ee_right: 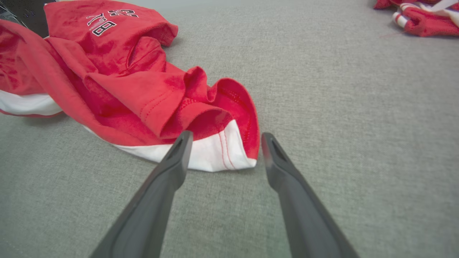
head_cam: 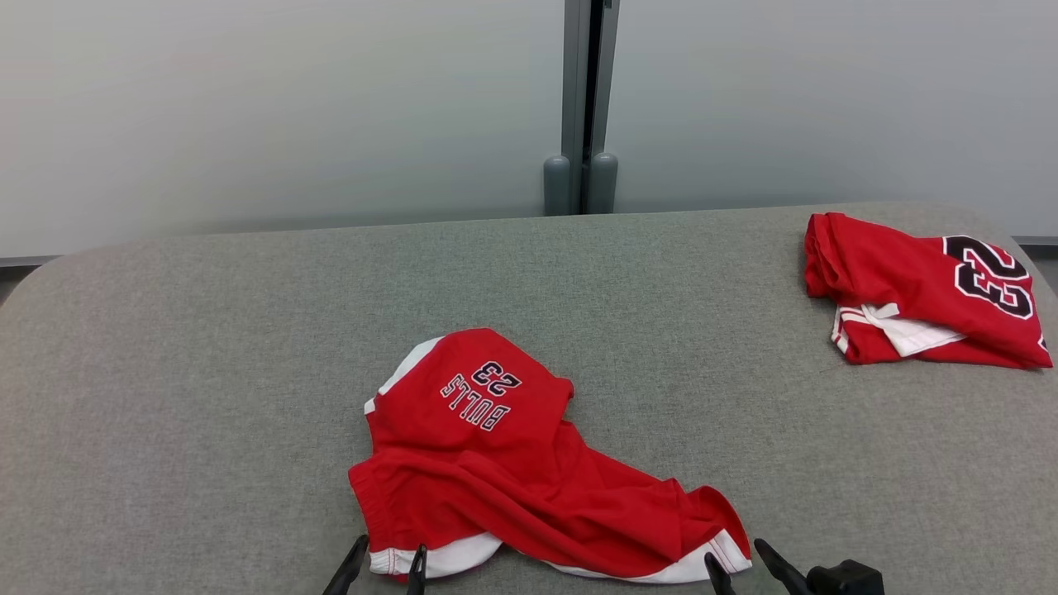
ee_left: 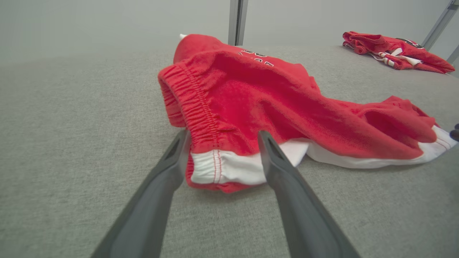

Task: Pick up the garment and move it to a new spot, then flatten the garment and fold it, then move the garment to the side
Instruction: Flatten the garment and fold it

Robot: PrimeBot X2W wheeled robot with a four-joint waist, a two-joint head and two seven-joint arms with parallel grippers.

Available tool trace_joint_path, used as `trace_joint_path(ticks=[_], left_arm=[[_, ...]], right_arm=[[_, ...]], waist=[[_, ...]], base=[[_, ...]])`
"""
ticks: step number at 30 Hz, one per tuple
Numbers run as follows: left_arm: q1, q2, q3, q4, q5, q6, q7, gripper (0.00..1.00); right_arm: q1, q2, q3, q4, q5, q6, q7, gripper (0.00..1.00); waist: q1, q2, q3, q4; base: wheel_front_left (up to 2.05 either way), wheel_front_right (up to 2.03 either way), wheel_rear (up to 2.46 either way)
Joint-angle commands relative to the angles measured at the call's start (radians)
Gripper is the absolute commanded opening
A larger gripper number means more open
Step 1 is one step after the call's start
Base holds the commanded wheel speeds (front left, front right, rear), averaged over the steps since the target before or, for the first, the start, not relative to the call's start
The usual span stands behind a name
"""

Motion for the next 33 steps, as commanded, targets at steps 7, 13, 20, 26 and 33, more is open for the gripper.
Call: trace_joint_path(ticks=[7,13,20,26,33], left_arm=[[-0.052,0.024,-0.004,0.055,-0.016,-0.005,-0.005,1.0],[-0.09,0.038,-0.044,0.119,-0.041,-0.005,-0.005,1.0],[-0.142,0.053,-0.102,0.207,-0.075,-0.005,-0.005,1.0],[-0.182,0.061,-0.151,0.299,-0.12,-0.006,-0.004,1.0],[-0.212,0.073,-0.245,0.309,-0.215,-0.006,-0.004,0.0]], right_arm=[[-0.047,-0.013,0.058,0.041,0.008,0.0,-0.003,1.0],[-0.08,-0.025,0.117,0.085,0.023,0.0,-0.003,1.0],[-0.133,-0.046,0.177,0.128,0.053,0.0,-0.003,1.0],[-0.172,-0.054,0.242,0.171,0.085,0.0,-0.003,0.43],[-0.203,-0.072,0.32,0.149,0.13,0.0,-0.003,0.0]], waist=[[0.0,0.0,0.001,-0.004],[0.0,0.0,0.006,-0.009],[0.0,0.0,0.019,-0.013],[0.0,0.0,0.029,-0.015],[0.0,0.0,0.032,-0.01]], base=[[0.0,0.0,0.0],[0.0,0.0,0.0],[0.0,0.0,0.0],[0.0,0.0,0.0],[0.0,0.0,0.0]])
